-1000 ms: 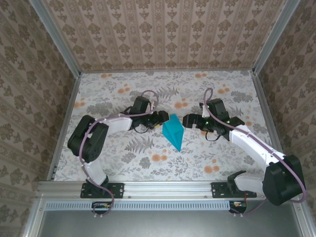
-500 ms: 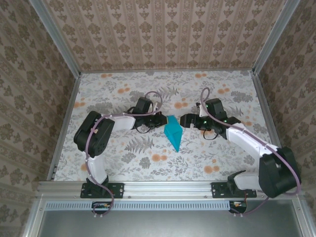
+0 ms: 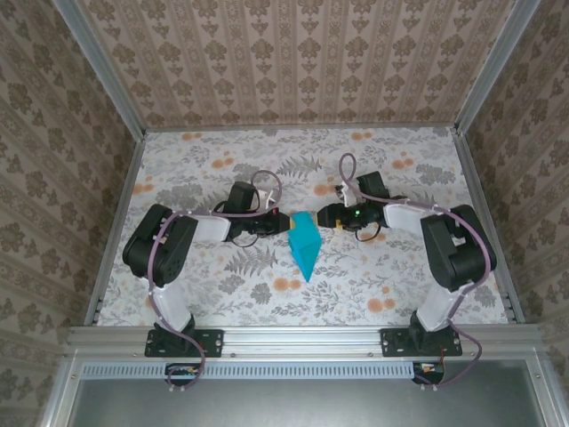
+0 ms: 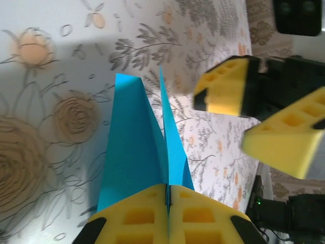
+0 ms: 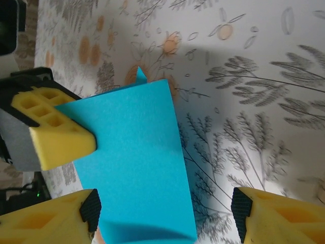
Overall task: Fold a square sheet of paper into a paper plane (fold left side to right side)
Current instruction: Fold the wing for the fifth time at the center of the table.
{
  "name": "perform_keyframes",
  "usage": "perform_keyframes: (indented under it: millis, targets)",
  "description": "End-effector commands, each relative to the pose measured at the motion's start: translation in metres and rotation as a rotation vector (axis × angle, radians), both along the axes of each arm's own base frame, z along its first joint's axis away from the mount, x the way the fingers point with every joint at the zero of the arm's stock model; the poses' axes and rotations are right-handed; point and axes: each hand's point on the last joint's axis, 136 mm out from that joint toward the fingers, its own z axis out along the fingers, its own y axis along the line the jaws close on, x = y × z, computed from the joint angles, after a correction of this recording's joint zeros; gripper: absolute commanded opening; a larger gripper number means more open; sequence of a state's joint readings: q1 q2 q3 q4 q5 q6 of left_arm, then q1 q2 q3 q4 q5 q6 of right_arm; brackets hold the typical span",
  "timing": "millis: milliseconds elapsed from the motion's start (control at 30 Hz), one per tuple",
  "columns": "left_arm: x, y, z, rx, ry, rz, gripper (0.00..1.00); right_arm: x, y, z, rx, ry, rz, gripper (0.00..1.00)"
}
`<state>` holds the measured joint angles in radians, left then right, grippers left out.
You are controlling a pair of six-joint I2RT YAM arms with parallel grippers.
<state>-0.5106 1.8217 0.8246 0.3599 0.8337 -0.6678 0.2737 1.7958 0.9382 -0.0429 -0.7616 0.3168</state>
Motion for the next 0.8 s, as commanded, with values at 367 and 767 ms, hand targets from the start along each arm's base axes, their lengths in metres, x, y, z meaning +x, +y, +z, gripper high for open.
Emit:
perform_keyframes:
  millis: [367, 767]
  targets:
    - [-0.007, -0.005, 0.015, -0.081, -0.079, -0.091, 0.00, -0.001, 0.030, 0.004, 0.206, 0.003, 0.180, 0.49]
    - [-0.007, -0.006, 0.004, -0.058, -0.061, -0.096, 0.00, -0.007, 0.019, 0.009, 0.124, -0.017, 0.167, 0.11]
